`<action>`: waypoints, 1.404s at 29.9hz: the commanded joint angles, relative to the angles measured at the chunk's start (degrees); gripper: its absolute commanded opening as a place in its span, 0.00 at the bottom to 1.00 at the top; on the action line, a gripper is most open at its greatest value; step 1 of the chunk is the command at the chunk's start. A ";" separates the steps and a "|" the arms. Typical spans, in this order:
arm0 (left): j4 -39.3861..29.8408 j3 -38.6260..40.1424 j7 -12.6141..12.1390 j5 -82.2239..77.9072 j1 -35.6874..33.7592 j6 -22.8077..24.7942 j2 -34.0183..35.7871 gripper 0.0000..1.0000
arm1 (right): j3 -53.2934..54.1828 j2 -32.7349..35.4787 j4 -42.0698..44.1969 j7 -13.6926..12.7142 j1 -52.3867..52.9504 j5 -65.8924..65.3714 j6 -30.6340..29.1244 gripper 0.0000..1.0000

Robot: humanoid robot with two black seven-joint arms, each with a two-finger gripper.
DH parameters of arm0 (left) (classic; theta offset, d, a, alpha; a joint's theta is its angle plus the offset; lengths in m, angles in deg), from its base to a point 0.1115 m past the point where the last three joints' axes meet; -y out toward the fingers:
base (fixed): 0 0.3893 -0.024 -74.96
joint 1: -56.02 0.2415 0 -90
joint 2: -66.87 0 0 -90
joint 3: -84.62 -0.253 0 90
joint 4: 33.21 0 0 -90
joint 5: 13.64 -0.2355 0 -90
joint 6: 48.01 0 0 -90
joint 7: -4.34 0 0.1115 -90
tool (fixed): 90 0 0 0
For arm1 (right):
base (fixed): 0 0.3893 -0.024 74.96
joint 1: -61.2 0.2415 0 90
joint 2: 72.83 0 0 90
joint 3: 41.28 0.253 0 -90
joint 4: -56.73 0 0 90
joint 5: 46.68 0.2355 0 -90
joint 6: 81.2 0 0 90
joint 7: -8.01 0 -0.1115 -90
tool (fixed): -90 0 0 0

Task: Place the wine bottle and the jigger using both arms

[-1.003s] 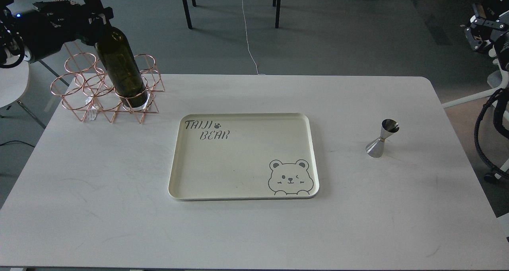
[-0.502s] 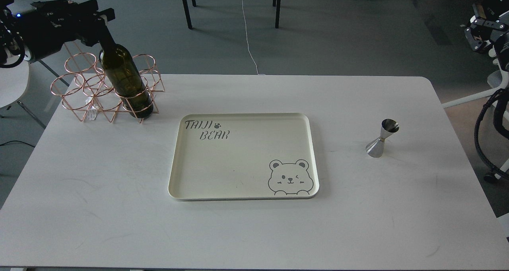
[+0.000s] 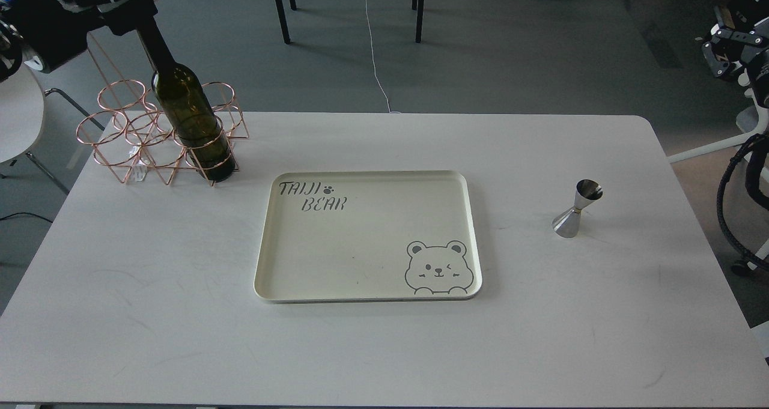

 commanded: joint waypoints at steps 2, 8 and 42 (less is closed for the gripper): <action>3.16 0.07 0.01 17.57 -0.18 -0.04 0.24 0.98 | 0.25 -0.09 0.02 -0.01 0.32 0.00 0.44 0.99; 4.92 -0.28 0.01 32.35 0.09 0.49 0.59 0.98 | 0.16 0.00 0.89 -0.01 0.23 0.00 0.62 0.99; 24.35 5.69 0.01 90.02 22.05 28.35 -12.07 0.98 | 1.30 -8.61 10.12 -1.50 -5.56 9.93 -2.99 0.99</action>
